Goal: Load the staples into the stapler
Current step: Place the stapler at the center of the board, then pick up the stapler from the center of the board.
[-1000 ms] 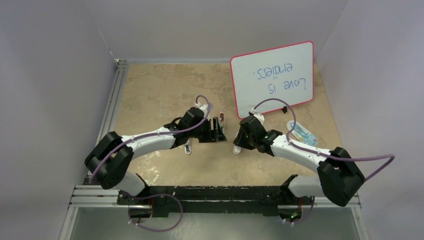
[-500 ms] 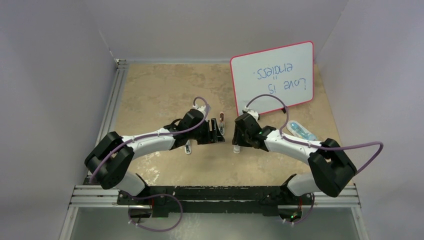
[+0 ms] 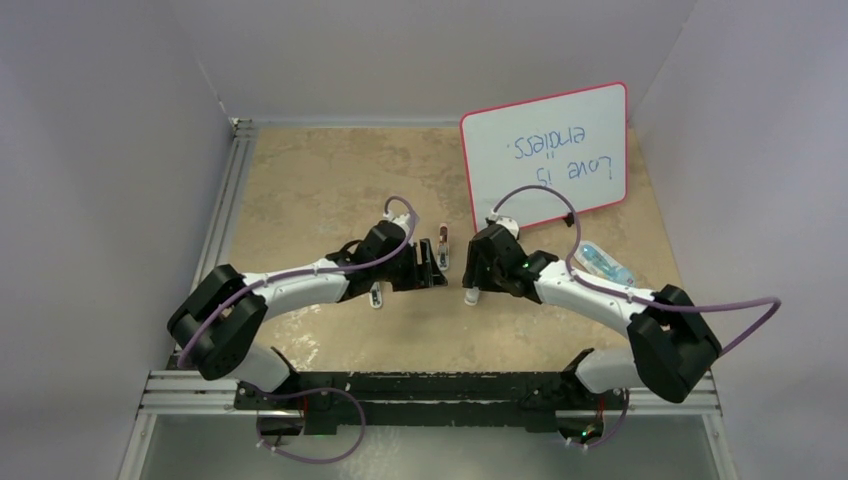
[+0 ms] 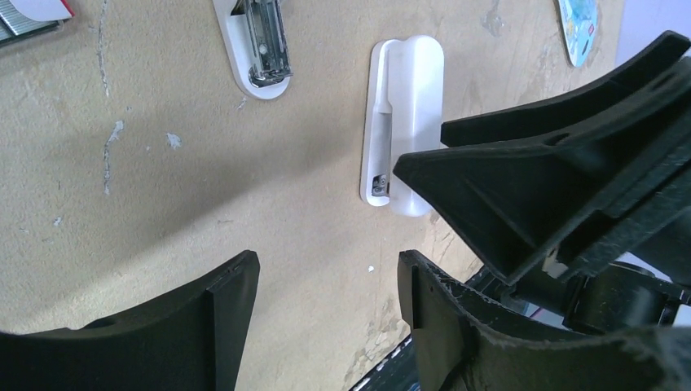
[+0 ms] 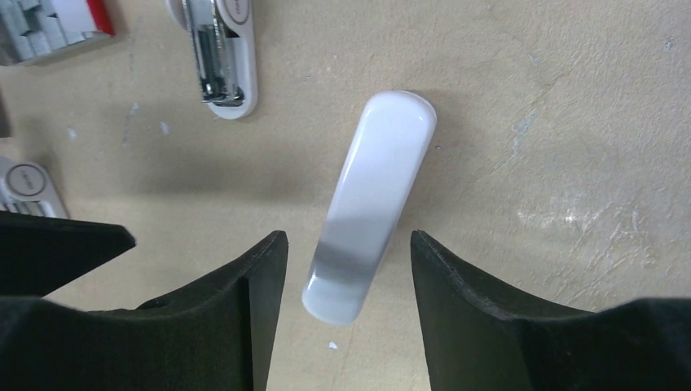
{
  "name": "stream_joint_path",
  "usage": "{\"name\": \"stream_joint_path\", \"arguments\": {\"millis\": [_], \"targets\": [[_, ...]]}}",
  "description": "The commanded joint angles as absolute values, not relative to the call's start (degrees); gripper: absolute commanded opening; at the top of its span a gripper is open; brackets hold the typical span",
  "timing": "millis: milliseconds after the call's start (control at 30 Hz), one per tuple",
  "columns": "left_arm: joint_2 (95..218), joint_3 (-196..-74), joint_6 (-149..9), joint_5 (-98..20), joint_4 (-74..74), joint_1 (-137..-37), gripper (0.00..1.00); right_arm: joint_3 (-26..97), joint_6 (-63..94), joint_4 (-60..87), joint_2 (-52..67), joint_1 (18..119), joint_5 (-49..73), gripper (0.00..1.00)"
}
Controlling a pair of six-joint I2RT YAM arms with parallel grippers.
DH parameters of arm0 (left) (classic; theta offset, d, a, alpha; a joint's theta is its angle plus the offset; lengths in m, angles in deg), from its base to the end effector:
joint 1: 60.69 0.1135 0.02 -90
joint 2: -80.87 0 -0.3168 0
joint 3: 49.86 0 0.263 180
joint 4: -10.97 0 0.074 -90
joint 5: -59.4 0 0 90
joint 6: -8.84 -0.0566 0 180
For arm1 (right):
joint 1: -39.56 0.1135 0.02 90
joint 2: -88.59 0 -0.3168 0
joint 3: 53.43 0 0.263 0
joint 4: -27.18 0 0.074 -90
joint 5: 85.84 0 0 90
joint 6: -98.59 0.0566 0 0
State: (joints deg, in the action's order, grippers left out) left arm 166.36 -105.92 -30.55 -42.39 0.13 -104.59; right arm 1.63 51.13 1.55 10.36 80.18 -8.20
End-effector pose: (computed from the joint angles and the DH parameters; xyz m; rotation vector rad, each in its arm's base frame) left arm 0.2246 -0.2322 0.2164 -0.0269 2.5048 -1.0269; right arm 0.2222 0.1746 0.2229 0.1399 2.4338 0.4103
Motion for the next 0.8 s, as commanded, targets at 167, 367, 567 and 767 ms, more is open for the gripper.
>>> {"name": "stream_joint_path", "arguments": {"millis": [167, 367, 567, 767], "targets": [[166.33, -105.12, -28.86, -45.51, 5.56, -104.46, 0.59, -0.26, 56.99, 0.83, 11.26, 81.83, -6.31, 0.52], [167.35, -105.06, -28.94, -46.30, 6.71, -104.55, 0.44, -1.13, 58.44, 0.50, 10.41, 82.01, -6.27, 0.40], [169.95, -105.67, -28.23, -49.68, 8.25, -104.55, 0.40, -1.27, 60.39, 0.49, 12.93, 82.01, -3.84, 0.09], [174.01, -104.65, -26.05, -54.06, 14.93, -105.07, 0.41, 1.05, 60.33, -0.97, 14.33, 81.83, 0.92, 0.07]]}}
